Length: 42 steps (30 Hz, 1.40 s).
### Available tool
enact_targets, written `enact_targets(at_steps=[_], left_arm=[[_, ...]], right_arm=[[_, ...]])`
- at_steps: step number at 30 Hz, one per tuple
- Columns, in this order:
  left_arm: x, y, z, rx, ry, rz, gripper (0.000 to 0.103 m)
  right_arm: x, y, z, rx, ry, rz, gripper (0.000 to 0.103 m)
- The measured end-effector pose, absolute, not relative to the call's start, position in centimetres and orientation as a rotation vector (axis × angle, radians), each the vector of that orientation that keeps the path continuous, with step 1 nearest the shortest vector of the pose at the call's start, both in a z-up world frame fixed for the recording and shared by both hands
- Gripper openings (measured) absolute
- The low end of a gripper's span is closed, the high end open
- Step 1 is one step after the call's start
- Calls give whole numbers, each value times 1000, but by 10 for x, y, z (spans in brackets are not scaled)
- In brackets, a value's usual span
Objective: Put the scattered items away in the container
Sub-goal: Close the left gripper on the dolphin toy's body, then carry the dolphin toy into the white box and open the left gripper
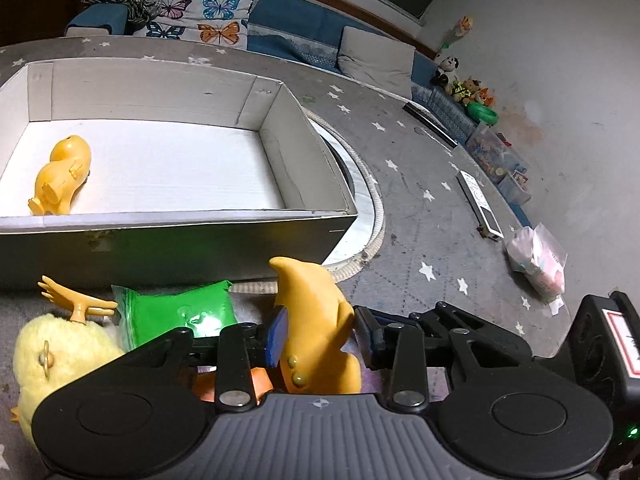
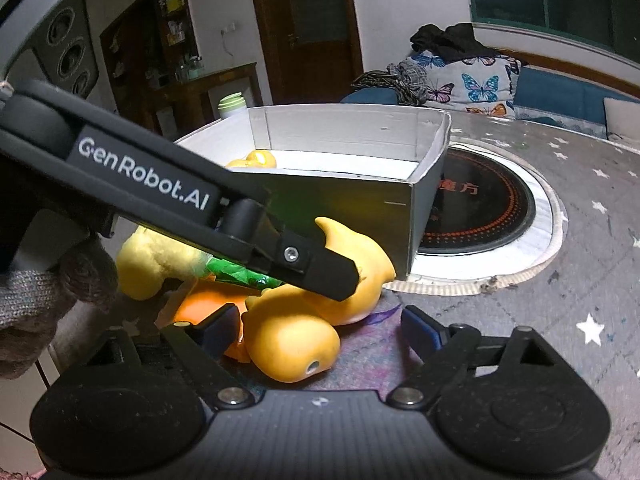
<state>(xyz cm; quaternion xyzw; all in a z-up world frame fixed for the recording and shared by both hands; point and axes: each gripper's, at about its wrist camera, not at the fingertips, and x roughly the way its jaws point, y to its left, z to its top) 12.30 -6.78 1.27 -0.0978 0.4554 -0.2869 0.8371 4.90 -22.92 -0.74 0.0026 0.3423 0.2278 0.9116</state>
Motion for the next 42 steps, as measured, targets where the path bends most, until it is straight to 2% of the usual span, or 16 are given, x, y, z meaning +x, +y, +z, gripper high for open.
enact_targets(at_steps=[8,16,25,35,42], left_arm=[[122,-73,12,-172,953,-605,42],[119,-78,10,-148,938,-589,43],[108,-77,14,-149,913,-584,39],[92,-60,55,-165,817,-574,38],[111,-43,92,-173,727,-522,38]], right_arm=[[49,-230,-6,34,711,480,71],[50,-229,-7,50,715,471,70],[46,-226,-1,47,706,460,68],[38,-212,37,-14,618,475,68],[53,-196,66,-56,562,504,68]])
